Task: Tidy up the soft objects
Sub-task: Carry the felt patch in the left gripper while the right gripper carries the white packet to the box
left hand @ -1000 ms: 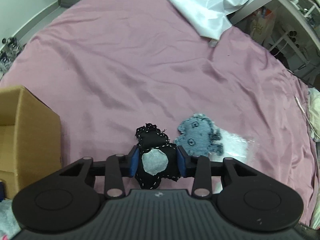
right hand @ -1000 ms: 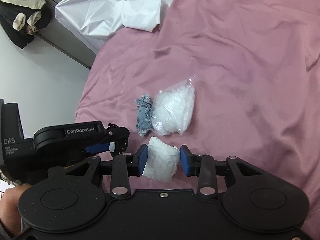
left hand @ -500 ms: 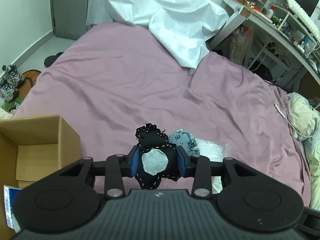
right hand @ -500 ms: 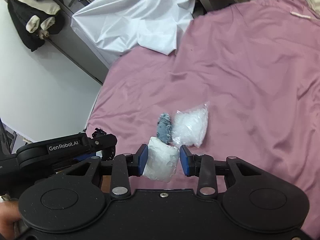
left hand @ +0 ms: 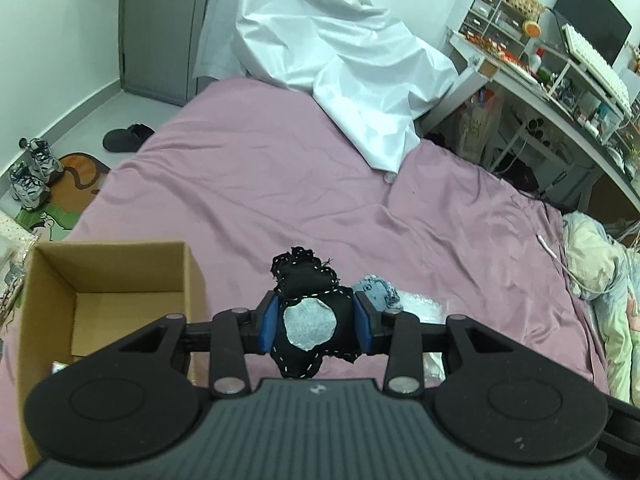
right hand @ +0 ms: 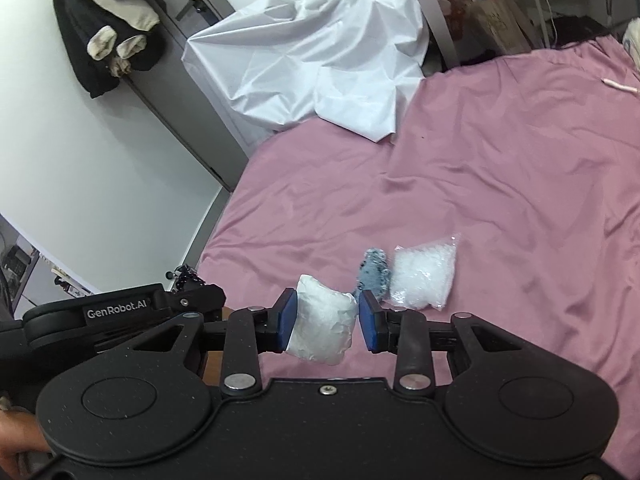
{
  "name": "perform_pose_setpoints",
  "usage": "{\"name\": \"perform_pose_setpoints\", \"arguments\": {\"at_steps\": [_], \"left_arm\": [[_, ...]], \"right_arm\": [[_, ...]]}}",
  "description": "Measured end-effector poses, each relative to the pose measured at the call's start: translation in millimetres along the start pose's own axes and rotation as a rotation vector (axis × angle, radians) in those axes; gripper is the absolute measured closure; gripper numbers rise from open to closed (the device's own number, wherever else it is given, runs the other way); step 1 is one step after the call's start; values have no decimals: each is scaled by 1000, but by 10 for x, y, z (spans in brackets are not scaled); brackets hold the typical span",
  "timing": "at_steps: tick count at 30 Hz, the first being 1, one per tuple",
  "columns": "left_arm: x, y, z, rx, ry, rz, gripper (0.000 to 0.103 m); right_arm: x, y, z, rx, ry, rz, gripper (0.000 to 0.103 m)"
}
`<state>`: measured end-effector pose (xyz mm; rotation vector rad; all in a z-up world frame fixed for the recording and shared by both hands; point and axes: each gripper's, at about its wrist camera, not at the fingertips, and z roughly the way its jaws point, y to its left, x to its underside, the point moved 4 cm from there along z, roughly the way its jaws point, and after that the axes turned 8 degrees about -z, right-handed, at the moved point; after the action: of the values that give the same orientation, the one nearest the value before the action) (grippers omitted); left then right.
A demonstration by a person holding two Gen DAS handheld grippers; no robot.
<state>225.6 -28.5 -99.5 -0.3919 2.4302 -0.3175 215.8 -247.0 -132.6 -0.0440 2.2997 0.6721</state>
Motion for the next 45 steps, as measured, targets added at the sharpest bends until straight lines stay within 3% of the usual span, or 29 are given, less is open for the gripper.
{"name": "perform_pose_setpoints", "arguments": {"at_steps": [26,45], "left_arm": [[-144,664,-659,14,-128,-82,65],[-19,1468,-480,-35,-84,-165,64]], "right_arm": [[112,811,-21,-62,-25,-104,70],[236,1438,245,-99,40,-211,69]]}}
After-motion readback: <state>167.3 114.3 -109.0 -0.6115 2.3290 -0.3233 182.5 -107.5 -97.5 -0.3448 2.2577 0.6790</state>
